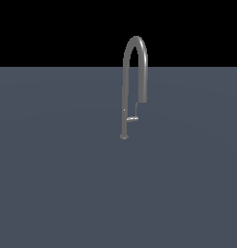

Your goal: Turn on the faucet by rotating a designated handle.

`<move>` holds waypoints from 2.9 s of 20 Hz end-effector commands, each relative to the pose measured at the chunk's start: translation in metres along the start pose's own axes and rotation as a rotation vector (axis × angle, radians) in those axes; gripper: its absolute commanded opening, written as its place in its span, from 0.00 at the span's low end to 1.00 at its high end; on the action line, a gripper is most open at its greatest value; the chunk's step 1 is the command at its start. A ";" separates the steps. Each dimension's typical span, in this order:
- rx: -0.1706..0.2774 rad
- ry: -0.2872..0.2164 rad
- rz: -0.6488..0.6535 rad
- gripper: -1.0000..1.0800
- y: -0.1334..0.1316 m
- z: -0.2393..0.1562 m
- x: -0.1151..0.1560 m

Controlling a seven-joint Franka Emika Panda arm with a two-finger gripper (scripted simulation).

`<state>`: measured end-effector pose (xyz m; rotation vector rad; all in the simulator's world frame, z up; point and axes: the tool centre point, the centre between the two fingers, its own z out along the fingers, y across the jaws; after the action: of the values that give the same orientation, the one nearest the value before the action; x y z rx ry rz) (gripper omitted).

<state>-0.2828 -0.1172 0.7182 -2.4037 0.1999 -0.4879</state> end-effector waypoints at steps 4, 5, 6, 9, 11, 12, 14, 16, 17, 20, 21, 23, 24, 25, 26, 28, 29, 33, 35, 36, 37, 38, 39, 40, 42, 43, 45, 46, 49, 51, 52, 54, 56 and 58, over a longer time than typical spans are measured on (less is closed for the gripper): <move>0.146 -0.022 0.087 0.00 0.032 -0.024 0.027; 0.172 -0.030 0.105 0.00 0.039 -0.027 0.032; 0.197 -0.038 0.123 0.00 0.046 -0.029 0.038; 0.269 -0.068 0.181 0.00 0.069 -0.031 0.057; 0.314 -0.093 0.221 0.00 0.085 -0.030 0.070; 0.336 -0.106 0.242 0.00 0.093 -0.028 0.077; 0.378 -0.136 0.286 0.00 0.109 -0.023 0.091; 0.416 -0.169 0.331 0.00 0.126 -0.015 0.106; 0.434 -0.186 0.354 0.00 0.134 -0.010 0.113; 0.483 -0.243 0.426 0.00 0.159 0.009 0.135; 0.498 -0.263 0.451 0.00 0.167 0.017 0.142; 0.524 -0.305 0.501 0.00 0.183 0.034 0.156; 0.536 -0.327 0.527 0.00 0.191 0.044 0.162; 0.546 -0.350 0.553 0.00 0.198 0.054 0.169; 0.556 -0.373 0.579 0.00 0.206 0.065 0.175; 0.571 -0.420 0.632 0.00 0.220 0.089 0.188; 0.577 -0.445 0.659 0.00 0.227 0.101 0.193; 0.589 -0.545 0.768 0.00 0.252 0.157 0.213; 0.588 -0.597 0.824 0.00 0.263 0.187 0.220; 0.585 -0.624 0.852 0.00 0.268 0.203 0.224; 0.581 -0.650 0.880 0.00 0.273 0.219 0.226; 0.576 -0.676 0.908 0.00 0.277 0.236 0.228; 0.569 -0.703 0.936 0.00 0.282 0.253 0.230; 0.561 -0.729 0.964 0.00 0.286 0.270 0.232; 0.540 -0.782 1.019 0.00 0.293 0.304 0.233; 0.528 -0.808 1.047 0.00 0.297 0.322 0.232; 0.499 -0.860 1.102 0.00 0.303 0.357 0.231; 0.483 -0.885 1.130 0.00 0.306 0.375 0.229; 0.425 -0.958 1.210 0.00 0.313 0.428 0.220; 0.385 -1.000 1.257 0.00 0.317 0.459 0.213; 0.364 -1.019 1.279 0.00 0.318 0.474 0.209; 0.326 -1.052 1.317 0.00 0.321 0.500 0.201; 0.289 -1.079 1.349 0.00 0.322 0.521 0.194; 0.257 -1.102 1.376 0.00 0.324 0.540 0.187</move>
<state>0.0960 -0.1066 0.1954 -1.4417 1.0083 1.2400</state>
